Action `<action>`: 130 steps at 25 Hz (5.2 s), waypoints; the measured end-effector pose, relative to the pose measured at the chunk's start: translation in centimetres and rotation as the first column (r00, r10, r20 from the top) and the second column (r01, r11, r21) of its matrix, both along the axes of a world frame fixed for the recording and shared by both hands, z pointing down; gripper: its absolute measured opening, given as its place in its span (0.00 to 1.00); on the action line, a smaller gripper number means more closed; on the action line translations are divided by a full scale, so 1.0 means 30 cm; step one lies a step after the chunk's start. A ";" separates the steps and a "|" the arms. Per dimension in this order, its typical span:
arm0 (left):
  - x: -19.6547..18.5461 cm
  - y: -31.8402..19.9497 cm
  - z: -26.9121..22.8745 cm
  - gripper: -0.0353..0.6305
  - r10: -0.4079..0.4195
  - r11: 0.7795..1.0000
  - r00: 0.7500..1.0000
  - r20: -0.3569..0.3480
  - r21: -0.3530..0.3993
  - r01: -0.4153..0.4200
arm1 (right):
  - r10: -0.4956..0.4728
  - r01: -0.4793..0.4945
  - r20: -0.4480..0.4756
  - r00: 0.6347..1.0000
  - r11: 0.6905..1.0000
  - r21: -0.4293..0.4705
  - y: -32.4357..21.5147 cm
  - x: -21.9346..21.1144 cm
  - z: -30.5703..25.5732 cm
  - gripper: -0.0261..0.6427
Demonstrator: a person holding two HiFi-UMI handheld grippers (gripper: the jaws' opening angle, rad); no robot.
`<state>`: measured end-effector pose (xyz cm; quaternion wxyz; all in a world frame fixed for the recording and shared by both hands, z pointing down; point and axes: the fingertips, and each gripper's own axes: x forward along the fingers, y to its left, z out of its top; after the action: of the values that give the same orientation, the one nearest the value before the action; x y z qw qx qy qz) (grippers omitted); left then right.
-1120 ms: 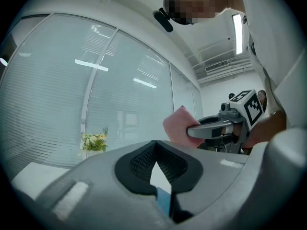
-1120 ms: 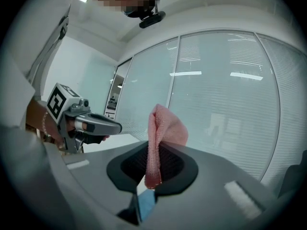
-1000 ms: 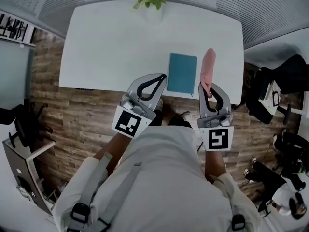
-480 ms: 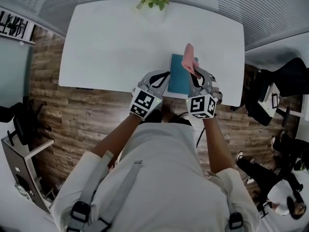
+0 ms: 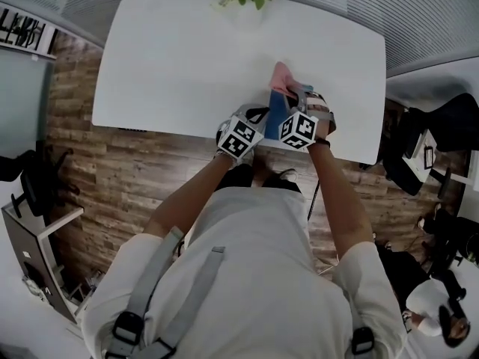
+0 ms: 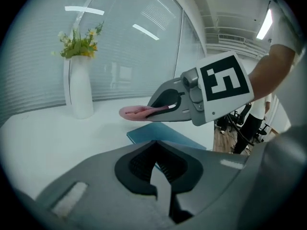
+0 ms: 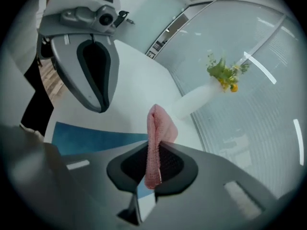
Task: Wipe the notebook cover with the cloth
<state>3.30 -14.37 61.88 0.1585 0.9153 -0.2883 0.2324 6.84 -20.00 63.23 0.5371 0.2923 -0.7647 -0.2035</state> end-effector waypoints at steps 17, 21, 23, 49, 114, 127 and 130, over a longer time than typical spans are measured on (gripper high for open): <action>0.051 0.037 0.214 0.06 0.164 0.986 0.971 0.177 -0.067 -0.154 | -0.086 0.058 -0.248 0.965 0.991 -0.118 -0.052 0.039 0.262 0.07; 0.049 0.041 0.218 0.06 0.170 0.985 0.969 0.179 -0.073 -0.159 | -0.091 0.066 -0.236 0.968 0.991 -0.113 -0.027 0.035 0.262 0.07; 0.052 0.041 0.219 0.06 0.174 0.984 0.967 0.185 -0.069 -0.164 | -0.092 0.067 -0.232 0.968 0.991 -0.115 -0.016 0.037 0.263 0.07; 0.051 0.045 0.233 0.05 0.180 0.983 0.961 0.209 -0.069 -0.169 | -0.150 0.096 -0.252 0.956 0.972 -0.214 0.280 0.052 0.264 0.07; 0.050 0.051 0.231 0.06 0.185 0.982 0.960 0.209 -0.086 -0.170 | -0.135 0.124 -0.436 0.890 0.991 -0.055 -0.048 0.201 0.236 0.08; 0.047 0.052 0.230 0.06 0.185 0.982 0.960 0.211 -0.085 -0.171 | -0.156 0.126 -0.423 0.892 0.987 -0.099 0.027 0.193 0.248 0.07; 0.047 0.050 0.231 0.06 0.185 0.982 0.960 0.211 -0.087 -0.170 | -0.163 0.129 -0.420 0.893 0.986 -0.108 0.052 0.193 0.248 0.07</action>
<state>4.72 -12.86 68.81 0.1357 0.9003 -0.2127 0.3546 12.62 -18.44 70.68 0.6856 0.1614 -0.6553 -0.2728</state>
